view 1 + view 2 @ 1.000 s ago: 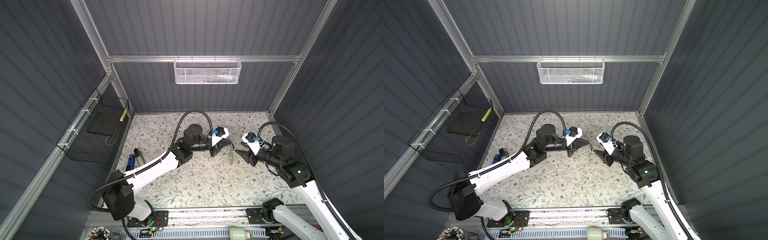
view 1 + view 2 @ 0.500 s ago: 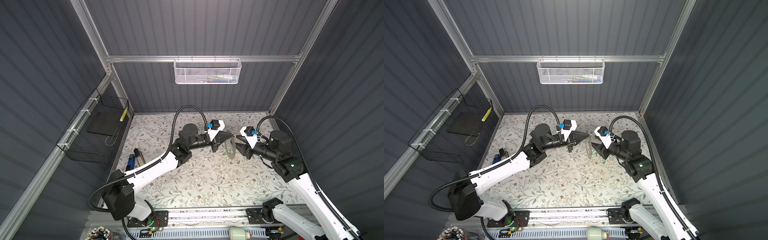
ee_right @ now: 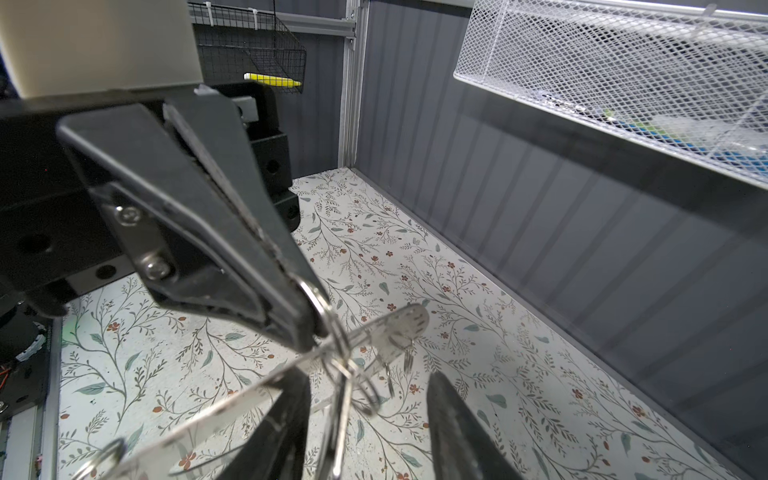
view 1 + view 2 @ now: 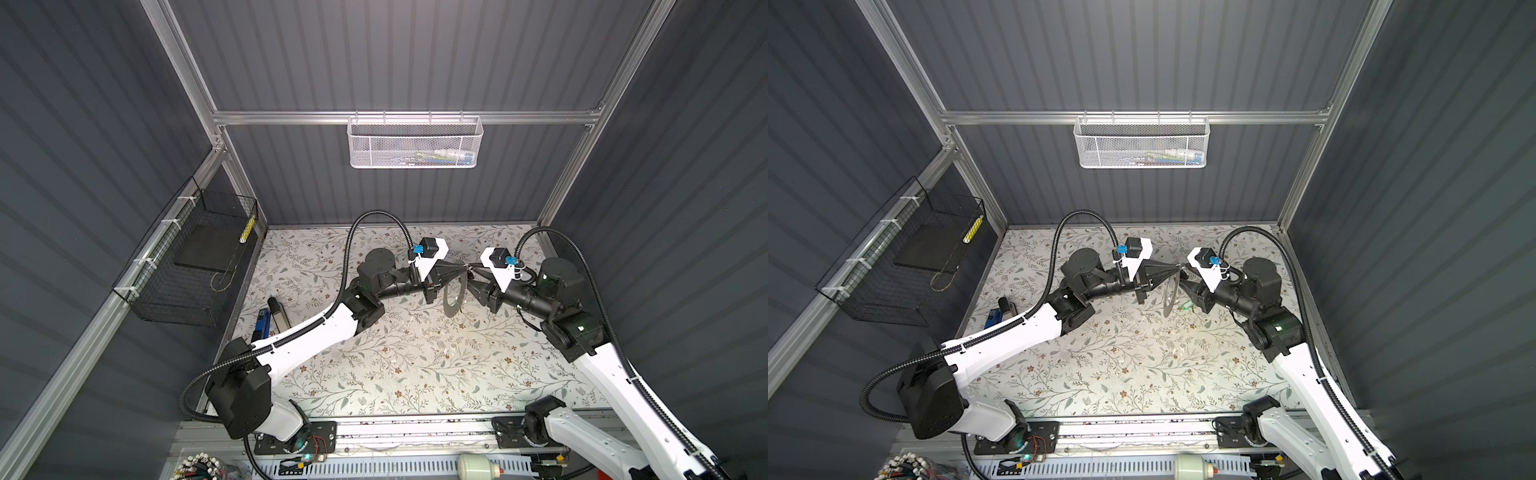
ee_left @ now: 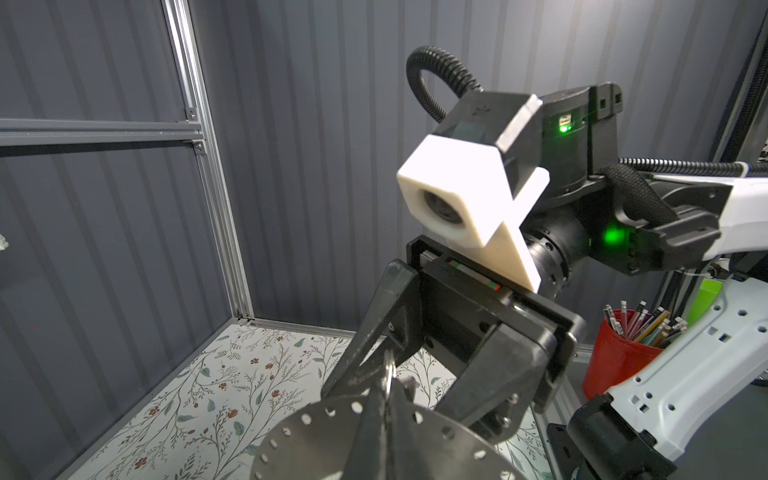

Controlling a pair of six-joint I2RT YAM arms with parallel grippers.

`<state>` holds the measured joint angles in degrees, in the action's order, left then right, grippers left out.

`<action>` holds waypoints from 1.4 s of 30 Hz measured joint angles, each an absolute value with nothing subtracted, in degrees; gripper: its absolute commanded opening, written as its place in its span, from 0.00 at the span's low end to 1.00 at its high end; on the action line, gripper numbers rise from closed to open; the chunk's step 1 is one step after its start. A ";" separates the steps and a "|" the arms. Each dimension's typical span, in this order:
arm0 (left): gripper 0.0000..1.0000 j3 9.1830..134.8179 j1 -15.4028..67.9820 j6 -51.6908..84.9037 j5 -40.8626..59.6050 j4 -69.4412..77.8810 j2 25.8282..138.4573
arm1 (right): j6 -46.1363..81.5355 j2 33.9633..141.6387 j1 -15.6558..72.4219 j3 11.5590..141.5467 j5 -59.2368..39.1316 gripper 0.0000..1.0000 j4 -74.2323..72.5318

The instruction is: Put the keys on the keyring

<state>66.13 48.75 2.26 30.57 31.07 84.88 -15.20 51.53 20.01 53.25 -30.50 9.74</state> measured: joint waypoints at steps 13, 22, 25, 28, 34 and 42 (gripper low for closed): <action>0.00 66.04 48.75 3.27 29.76 32.18 84.88 | -14.13 49.98 20.43 53.12 -27.16 0.03 8.86; 0.00 65.80 48.75 4.38 29.80 33.71 85.52 | -18.11 50.72 21.15 53.12 -29.63 0.00 9.63; 0.00 65.49 48.75 4.58 29.80 34.39 85.65 | -19.70 51.03 21.80 53.17 -30.13 0.00 10.46; 0.00 65.41 48.75 4.84 30.06 34.81 85.89 | -21.08 51.68 22.41 53.39 -31.03 0.00 11.05; 0.00 65.04 48.53 5.23 30.55 35.88 86.15 | -22.20 53.06 22.55 54.54 -31.77 0.00 11.88; 0.00 64.95 46.59 4.93 34.33 35.40 85.97 | -24.34 53.54 22.65 57.32 -31.46 0.00 17.47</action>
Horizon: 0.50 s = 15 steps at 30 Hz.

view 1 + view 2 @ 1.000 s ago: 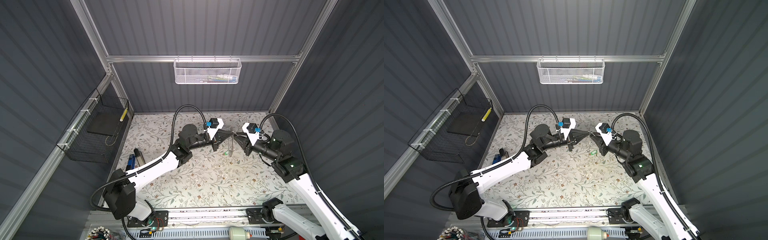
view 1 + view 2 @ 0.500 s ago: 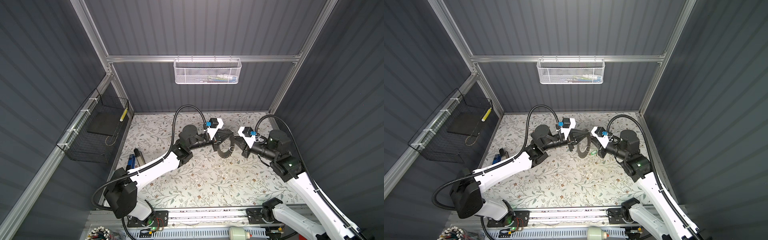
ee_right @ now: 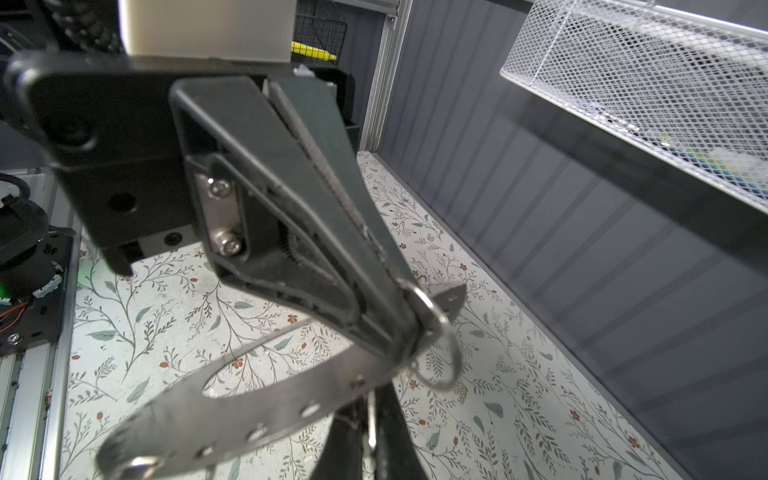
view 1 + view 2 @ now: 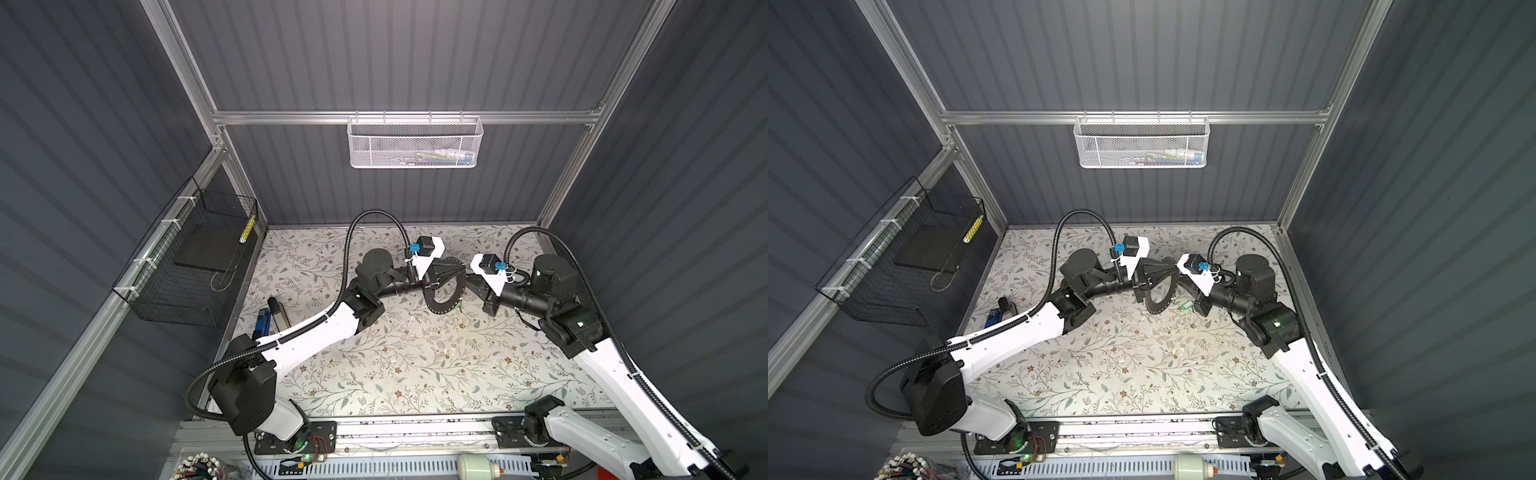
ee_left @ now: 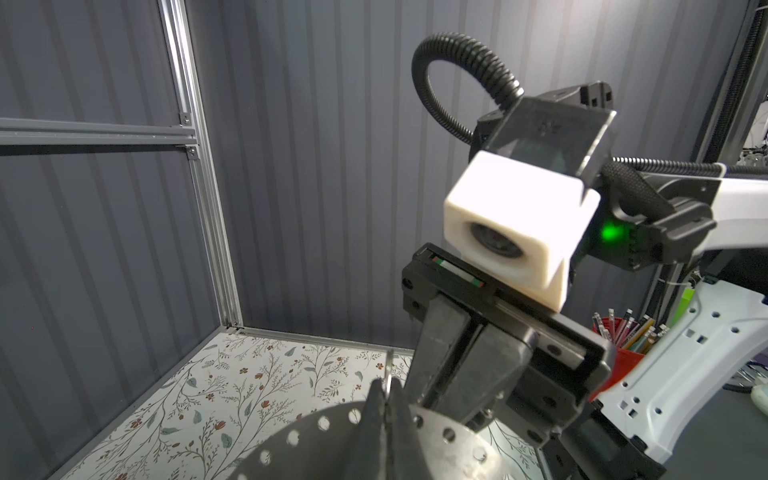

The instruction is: Put the keys on the keyring

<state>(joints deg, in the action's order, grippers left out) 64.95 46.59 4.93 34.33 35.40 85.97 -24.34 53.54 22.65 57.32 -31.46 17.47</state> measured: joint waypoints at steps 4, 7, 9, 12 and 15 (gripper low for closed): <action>0.00 65.39 46.04 1.52 36.29 29.71 84.79 | -25.02 53.54 22.37 58.92 -31.27 0.00 21.28; 0.00 66.35 45.91 -1.48 36.80 25.08 84.07 | -25.28 53.28 22.13 59.27 -30.81 0.00 23.16; 0.00 66.89 45.91 -3.29 37.15 22.46 83.66 | -25.58 53.08 22.00 59.35 -30.46 0.00 24.29; 0.00 67.26 45.91 -5.26 37.32 19.81 83.22 | -25.91 53.06 22.00 59.83 -30.02 0.00 25.85; 0.00 67.88 45.91 -7.27 37.36 17.02 82.96 | -26.28 53.06 22.00 60.34 -29.71 0.00 27.03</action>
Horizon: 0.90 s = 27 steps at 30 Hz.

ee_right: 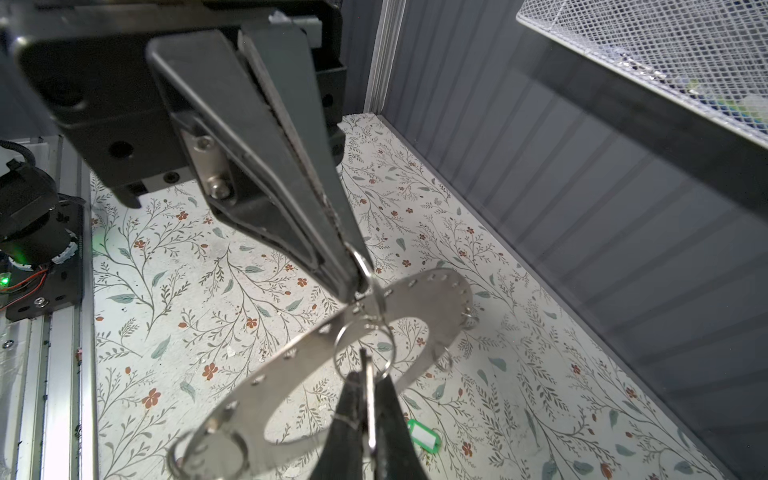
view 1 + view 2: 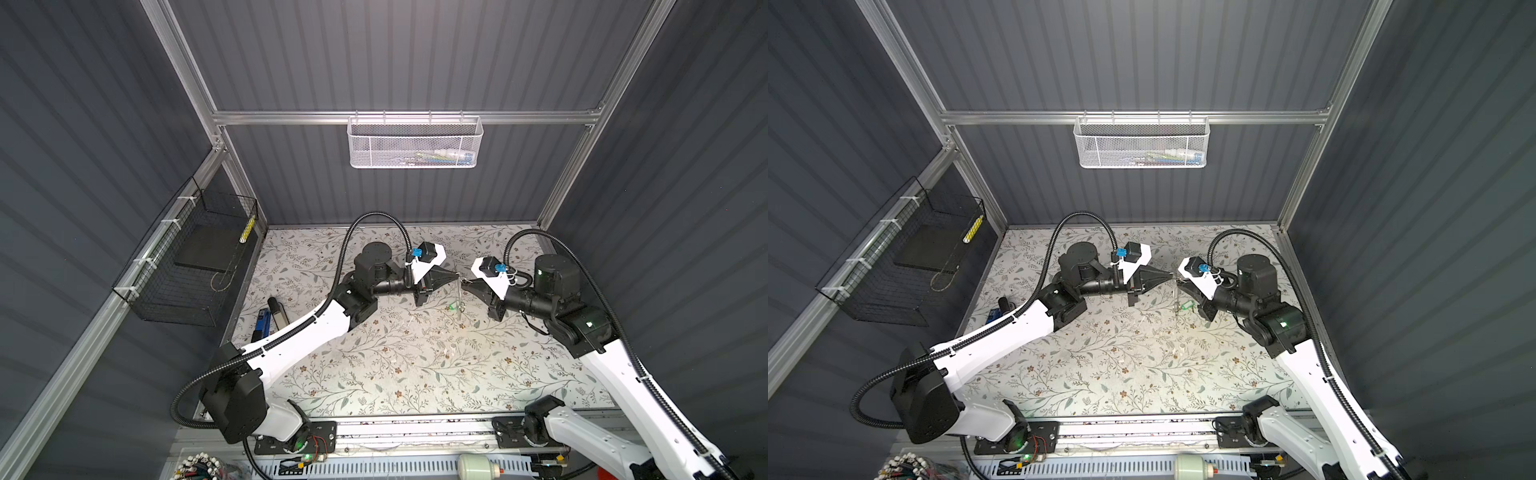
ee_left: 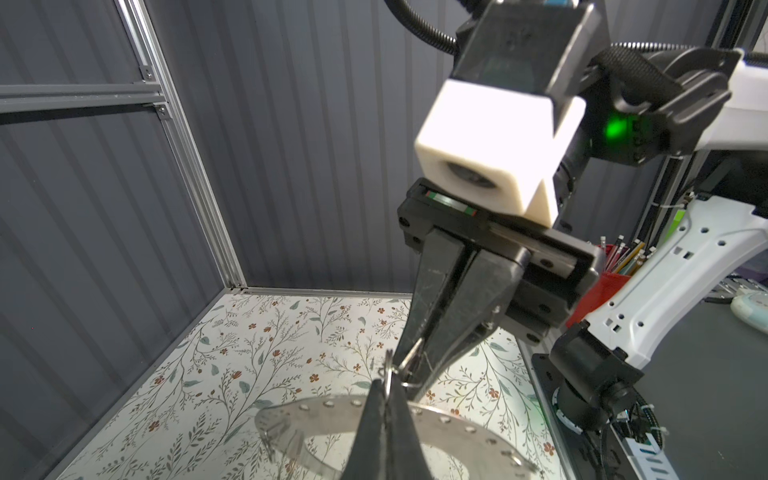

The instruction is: Put the keys on the keyring

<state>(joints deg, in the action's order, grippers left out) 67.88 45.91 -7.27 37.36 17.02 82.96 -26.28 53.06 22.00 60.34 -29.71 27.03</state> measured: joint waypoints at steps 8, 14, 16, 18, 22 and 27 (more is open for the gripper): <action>0.00 69.34 45.98 -10.39 37.32 12.91 82.87 | -28.53 53.65 22.06 63.13 -30.02 0.00 30.35; 0.00 69.45 45.98 -11.05 37.32 11.94 82.83 | -28.82 54.35 22.06 63.57 -30.06 0.00 31.48; 0.00 69.45 45.98 -11.25 37.32 11.60 82.83 | -28.97 54.70 22.06 63.68 -30.13 0.00 31.77; 0.00 69.45 45.98 -11.42 37.34 11.57 82.83 | -29.02 55.07 22.06 63.72 -30.26 0.00 31.88; 0.00 69.23 45.95 -11.38 37.43 11.88 82.46 | -29.04 56.36 22.04 64.51 -31.18 0.00 32.73; 0.00 68.27 45.98 -10.31 38.41 14.22 81.73 | -28.95 58.19 21.89 64.95 -33.47 0.00 33.45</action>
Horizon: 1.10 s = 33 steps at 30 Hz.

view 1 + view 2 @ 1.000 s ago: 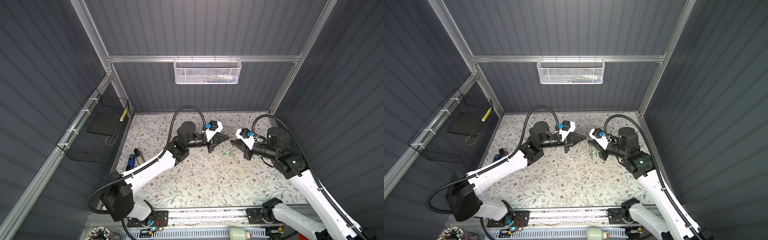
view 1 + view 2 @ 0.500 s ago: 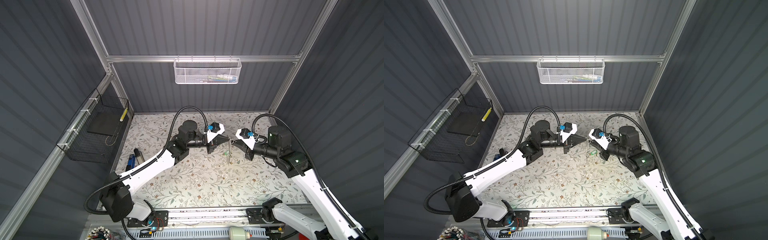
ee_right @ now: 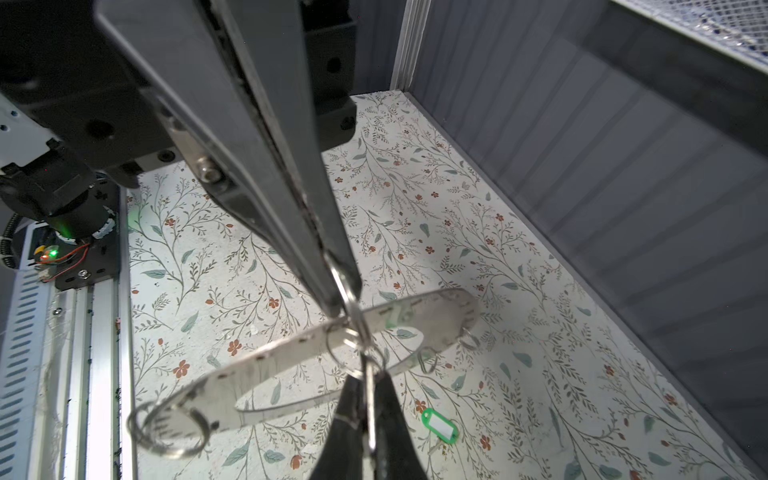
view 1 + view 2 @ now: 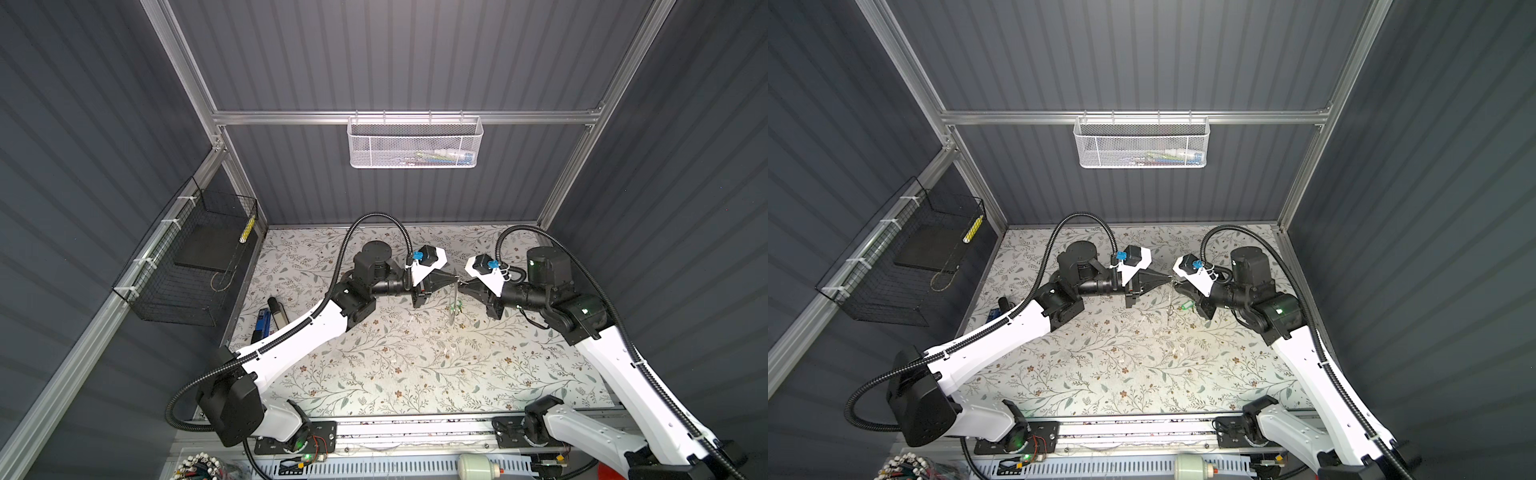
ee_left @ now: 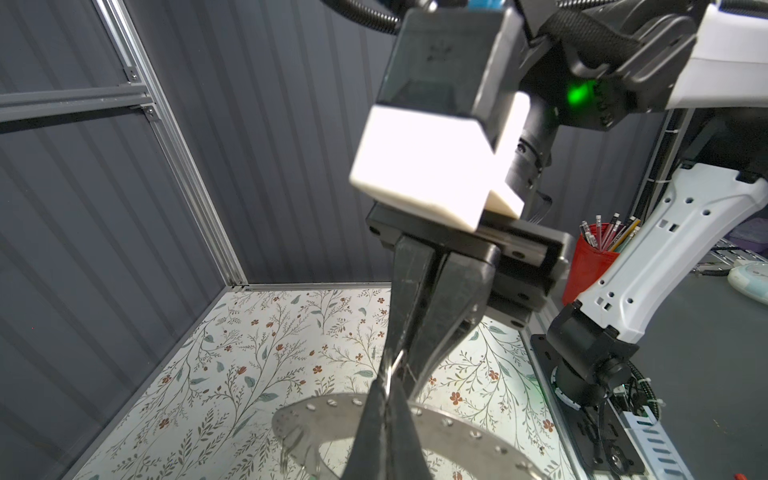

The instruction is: Put the keys on the keyring

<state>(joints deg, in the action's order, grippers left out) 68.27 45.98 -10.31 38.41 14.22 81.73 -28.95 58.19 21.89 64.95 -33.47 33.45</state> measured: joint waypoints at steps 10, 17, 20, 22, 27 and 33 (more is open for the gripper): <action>0.00 66.96 45.98 -9.32 39.66 16.40 81.28 | -28.45 58.87 21.74 64.95 -37.10 0.00 33.58; 0.00 65.69 45.98 -7.75 39.88 18.83 81.23 | -26.11 60.55 21.74 64.62 -41.25 0.00 32.36; 0.00 65.54 45.95 -6.92 40.38 20.10 81.23 | -25.52 60.55 21.96 64.60 -42.24 0.00 31.62; 0.00 65.47 45.98 -6.59 40.71 20.71 81.23 | -25.34 60.71 22.13 64.60 -42.59 0.00 31.24; 0.00 65.01 45.89 -5.76 41.23 21.12 81.38 | -24.95 62.04 22.39 64.79 -43.70 0.00 30.92; 0.00 64.73 45.28 -5.67 41.67 21.65 81.87 | -24.45 63.18 22.46 65.06 -44.21 0.00 30.85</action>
<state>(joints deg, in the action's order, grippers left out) 64.73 45.28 -5.67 41.67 21.65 81.87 -24.45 63.18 22.46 65.06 -44.21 30.85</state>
